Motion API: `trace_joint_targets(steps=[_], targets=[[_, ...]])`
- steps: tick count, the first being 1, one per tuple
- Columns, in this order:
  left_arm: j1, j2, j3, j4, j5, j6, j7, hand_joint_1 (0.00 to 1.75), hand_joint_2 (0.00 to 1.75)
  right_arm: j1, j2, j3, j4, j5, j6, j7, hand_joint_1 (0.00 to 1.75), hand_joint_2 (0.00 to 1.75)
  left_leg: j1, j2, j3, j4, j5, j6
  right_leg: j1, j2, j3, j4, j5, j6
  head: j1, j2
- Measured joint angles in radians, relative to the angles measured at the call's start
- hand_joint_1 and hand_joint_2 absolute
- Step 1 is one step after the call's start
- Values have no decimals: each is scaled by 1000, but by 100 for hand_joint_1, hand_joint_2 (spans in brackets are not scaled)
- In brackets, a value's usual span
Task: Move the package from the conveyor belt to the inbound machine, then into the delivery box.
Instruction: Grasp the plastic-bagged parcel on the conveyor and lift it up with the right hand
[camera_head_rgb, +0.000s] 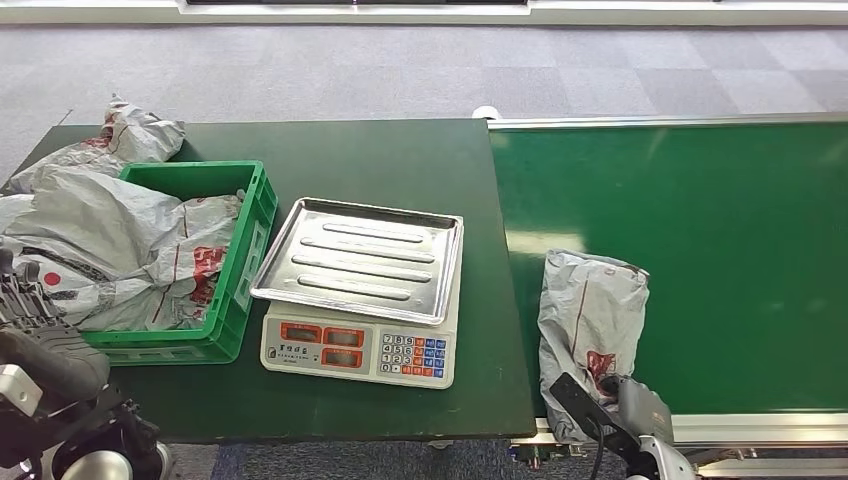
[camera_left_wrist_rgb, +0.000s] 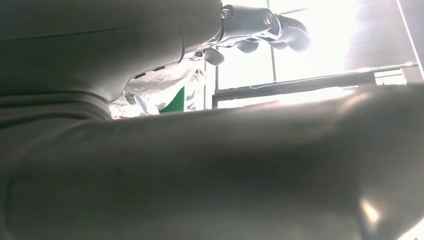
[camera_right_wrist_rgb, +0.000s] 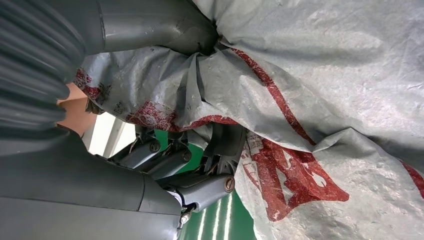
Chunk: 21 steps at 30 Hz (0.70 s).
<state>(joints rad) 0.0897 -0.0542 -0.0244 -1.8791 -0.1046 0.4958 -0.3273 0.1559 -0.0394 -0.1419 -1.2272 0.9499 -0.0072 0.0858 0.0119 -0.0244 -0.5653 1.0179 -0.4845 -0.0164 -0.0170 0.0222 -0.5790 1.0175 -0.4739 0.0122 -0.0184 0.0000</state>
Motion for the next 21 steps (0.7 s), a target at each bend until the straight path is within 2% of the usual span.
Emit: trace_joint_targets(steps=[5,10,17,21], targets=[[7,-3,0,-8,1,-3,1,0,0,1,5,-1,-10,18,-32,-14,175,175,0,0,0,0,0,0,0,0,0,0,0,0,0,0],[28,-11,2,-26,10,-13,0,0,0,33,9,-20,-88,105,-138,1,175,175,-1,-1,-2,0,0,0,-1,-1,-2,0,0,0,0,0],[57,-29,8,-51,10,-14,-19,0,0,112,21,-101,-368,247,-260,-17,175,175,-1,0,-4,0,0,0,-1,-1,-4,0,0,0,0,0],[66,-40,19,-63,4,-14,-26,0,0,135,29,-162,-531,284,-322,-36,175,175,-1,0,-4,0,0,0,-1,-1,-5,0,0,0,0,0]])
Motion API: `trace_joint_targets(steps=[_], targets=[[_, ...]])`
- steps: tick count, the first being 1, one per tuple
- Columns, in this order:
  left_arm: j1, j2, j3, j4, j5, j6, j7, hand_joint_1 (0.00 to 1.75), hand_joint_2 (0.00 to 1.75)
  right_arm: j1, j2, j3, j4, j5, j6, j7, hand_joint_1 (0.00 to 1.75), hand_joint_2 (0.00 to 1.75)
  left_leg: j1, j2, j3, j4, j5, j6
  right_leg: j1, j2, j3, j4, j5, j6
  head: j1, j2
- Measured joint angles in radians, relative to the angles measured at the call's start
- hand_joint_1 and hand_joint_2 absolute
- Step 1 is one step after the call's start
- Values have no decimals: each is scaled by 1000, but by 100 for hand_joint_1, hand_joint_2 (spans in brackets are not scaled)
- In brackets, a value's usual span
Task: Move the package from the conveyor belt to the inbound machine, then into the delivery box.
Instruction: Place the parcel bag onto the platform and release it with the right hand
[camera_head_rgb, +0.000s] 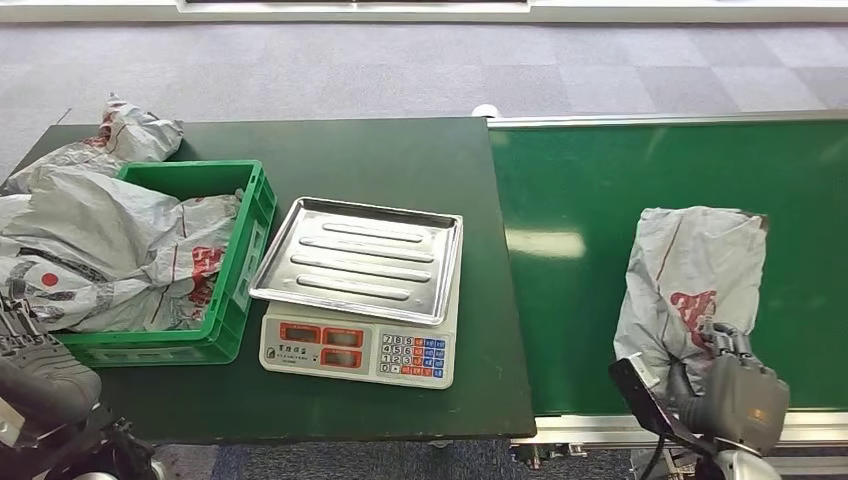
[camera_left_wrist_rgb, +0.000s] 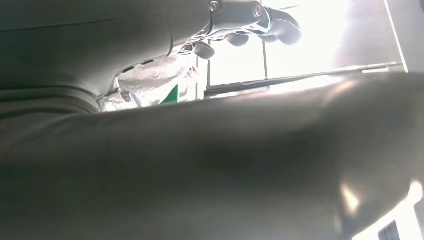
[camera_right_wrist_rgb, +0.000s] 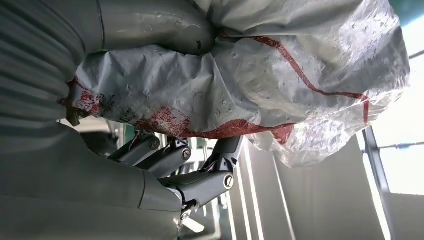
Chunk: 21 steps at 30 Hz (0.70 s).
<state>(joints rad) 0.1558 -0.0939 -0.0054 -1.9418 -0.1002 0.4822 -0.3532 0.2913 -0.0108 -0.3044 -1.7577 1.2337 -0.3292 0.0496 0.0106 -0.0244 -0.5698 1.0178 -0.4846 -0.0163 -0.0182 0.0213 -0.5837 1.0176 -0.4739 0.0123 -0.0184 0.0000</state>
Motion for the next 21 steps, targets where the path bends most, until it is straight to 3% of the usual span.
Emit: trace_joint_targets(steps=[6,11,15,21], targets=[[1,-7,6,-2,-2,0,-7,0,0,6,-5,-97,-139,-5,-86,-34,175,175,0,0,0,0,0,0,0,0,0,0,0,0,0,0],[-1,-10,6,0,6,0,-13,0,0,1,-25,-111,-181,1,-122,-57,175,175,0,0,-4,0,0,0,0,0,1,0,0,0,0,0],[-12,-12,5,7,15,0,-17,0,0,-53,-74,-38,-174,38,-153,-46,175,175,0,2,-7,0,-1,1,0,1,1,0,0,0,0,0],[-29,-13,-8,27,19,0,-25,0,0,-209,-137,179,-83,53,-178,-19,175,175,0,1,2,0,3,0,0,2,1,0,3,-1,0,0]])
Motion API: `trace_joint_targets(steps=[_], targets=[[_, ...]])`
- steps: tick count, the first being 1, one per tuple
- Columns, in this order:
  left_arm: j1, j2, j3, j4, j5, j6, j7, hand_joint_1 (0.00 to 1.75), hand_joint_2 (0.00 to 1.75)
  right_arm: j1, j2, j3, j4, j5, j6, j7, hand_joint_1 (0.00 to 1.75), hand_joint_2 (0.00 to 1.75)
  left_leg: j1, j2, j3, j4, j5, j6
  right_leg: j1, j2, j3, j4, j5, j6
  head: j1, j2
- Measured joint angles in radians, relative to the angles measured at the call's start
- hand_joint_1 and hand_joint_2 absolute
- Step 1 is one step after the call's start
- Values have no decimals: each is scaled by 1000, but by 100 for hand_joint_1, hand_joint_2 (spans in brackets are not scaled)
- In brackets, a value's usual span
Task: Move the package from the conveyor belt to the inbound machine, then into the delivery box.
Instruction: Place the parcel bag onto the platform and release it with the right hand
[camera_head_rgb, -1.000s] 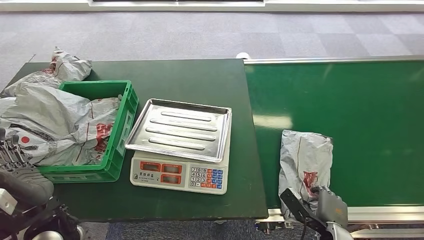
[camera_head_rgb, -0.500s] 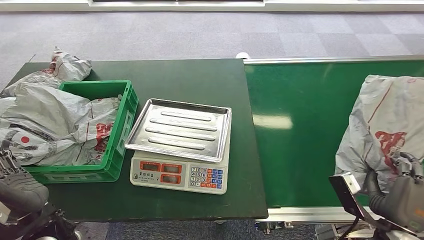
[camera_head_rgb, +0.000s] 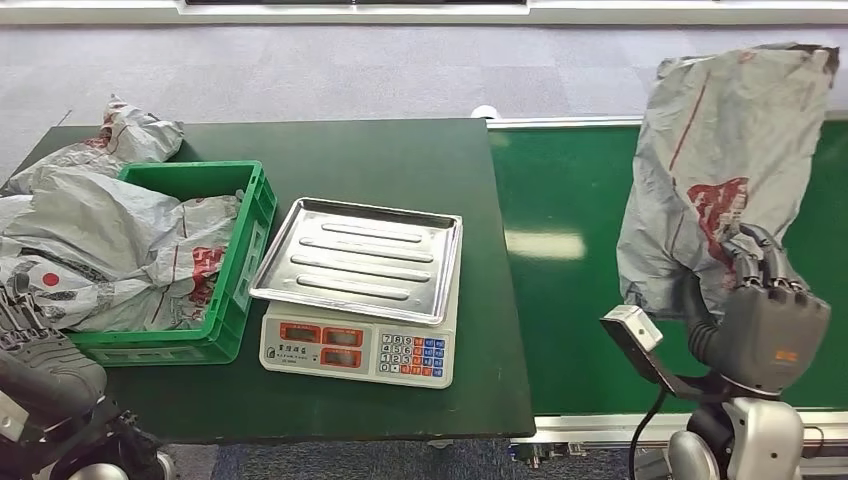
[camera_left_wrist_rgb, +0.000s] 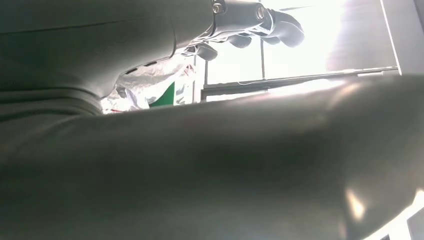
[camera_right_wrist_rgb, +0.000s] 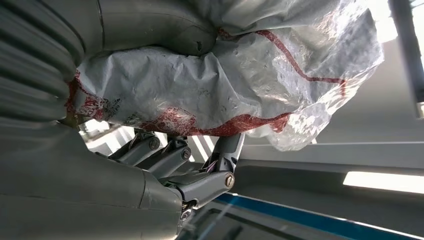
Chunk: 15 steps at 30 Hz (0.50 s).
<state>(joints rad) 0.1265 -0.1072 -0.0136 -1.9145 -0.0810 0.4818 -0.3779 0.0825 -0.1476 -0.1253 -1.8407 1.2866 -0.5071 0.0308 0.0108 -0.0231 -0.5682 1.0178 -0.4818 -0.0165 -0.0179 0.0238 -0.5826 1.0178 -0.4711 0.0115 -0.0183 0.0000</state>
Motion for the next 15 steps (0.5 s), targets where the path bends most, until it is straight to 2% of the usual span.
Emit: trace_joint_targets(steps=[5,10,15], targets=[[-25,0,-20,22,18,-9,-1,0,0,-125,-5,158,92,-123,9,-77,175,175,0,1,-1,0,1,0,0,0,-1,1,1,-1,0,0],[-61,0,-45,56,29,-19,1,0,0,-230,36,340,181,-203,5,-107,175,175,1,-1,-1,0,2,-2,1,0,-1,1,1,-1,0,0],[-107,2,-68,93,44,-28,15,0,0,-266,90,451,211,-280,15,-121,175,175,2,-1,-1,0,2,-2,1,-2,-1,1,1,-1,0,0]])
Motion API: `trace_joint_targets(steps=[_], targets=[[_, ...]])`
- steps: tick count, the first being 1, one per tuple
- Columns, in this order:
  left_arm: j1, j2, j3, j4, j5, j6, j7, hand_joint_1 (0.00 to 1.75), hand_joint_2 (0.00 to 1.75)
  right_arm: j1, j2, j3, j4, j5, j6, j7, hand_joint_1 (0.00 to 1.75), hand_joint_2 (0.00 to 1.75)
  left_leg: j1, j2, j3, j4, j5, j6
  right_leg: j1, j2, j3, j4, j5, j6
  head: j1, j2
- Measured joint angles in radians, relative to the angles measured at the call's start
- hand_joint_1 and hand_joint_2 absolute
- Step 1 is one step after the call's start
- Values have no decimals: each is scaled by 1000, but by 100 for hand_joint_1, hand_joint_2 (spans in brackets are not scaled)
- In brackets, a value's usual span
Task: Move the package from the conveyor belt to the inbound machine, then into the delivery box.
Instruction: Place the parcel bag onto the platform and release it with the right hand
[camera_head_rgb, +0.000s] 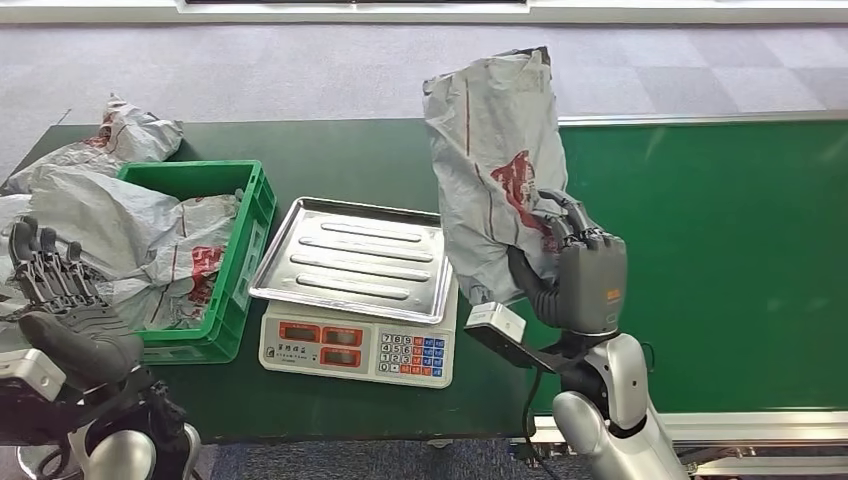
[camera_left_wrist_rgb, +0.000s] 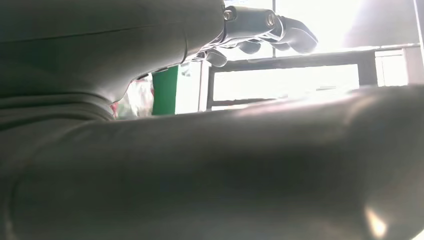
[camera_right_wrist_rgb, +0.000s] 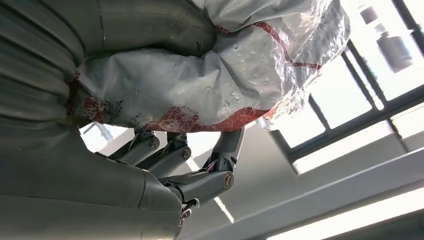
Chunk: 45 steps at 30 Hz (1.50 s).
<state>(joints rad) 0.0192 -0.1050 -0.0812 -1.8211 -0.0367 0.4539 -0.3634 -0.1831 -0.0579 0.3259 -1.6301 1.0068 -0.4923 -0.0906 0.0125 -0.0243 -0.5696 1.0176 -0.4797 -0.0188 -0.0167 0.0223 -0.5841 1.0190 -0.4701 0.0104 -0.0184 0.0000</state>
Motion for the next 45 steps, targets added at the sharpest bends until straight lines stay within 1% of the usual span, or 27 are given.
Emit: trace_joint_targets(steps=[3,9,16,20,24,32,36,38,41,45], targets=[[-6,0,-9,12,7,-1,5,0,0,-1,24,31,8,-45,7,-10,175,175,0,0,-1,0,0,0,0,0,-1,0,0,0,0,0],[-2,2,-23,23,13,-1,3,0,0,3,44,48,25,-87,13,-38,175,175,0,0,-2,0,0,0,0,0,-1,0,0,0,0,0],[4,4,-29,27,25,-2,-1,0,0,-9,66,68,84,-68,91,-52,175,175,0,0,-2,0,0,0,0,0,-1,0,0,0,0,0],[3,4,-33,28,25,-5,5,0,0,-24,69,77,146,-85,117,-63,175,175,0,0,-2,0,0,0,0,0,-1,0,0,0,0,0],[0,4,-38,28,22,-6,7,0,0,-36,69,78,197,-102,124,-71,175,175,0,0,-2,0,0,0,0,0,-1,0,0,0,0,0],[-1,5,-44,28,21,-6,9,0,0,-45,69,79,238,-105,126,-73,175,175,0,0,-2,0,0,0,0,0,-2,0,0,0,0,0],[-1,5,-46,29,18,-7,13,0,0,-55,69,79,258,-154,158,-107,175,175,0,0,-2,0,0,0,0,0,-2,0,0,0,0,0],[-2,5,-50,33,16,-9,15,0,0,-78,71,79,291,-176,185,-127,175,175,0,0,-2,0,0,0,0,0,-2,0,0,0,0,0],[-12,5,-60,44,15,-11,15,0,0,-142,77,79,376,-182,223,-149,175,175,0,0,-2,0,1,0,0,0,-2,0,1,-1,0,0],[-36,5,-77,65,15,-13,18,0,0,-233,98,79,496,-196,238,-181,175,175,0,0,-2,0,2,0,0,0,-2,0,3,-1,0,0]])
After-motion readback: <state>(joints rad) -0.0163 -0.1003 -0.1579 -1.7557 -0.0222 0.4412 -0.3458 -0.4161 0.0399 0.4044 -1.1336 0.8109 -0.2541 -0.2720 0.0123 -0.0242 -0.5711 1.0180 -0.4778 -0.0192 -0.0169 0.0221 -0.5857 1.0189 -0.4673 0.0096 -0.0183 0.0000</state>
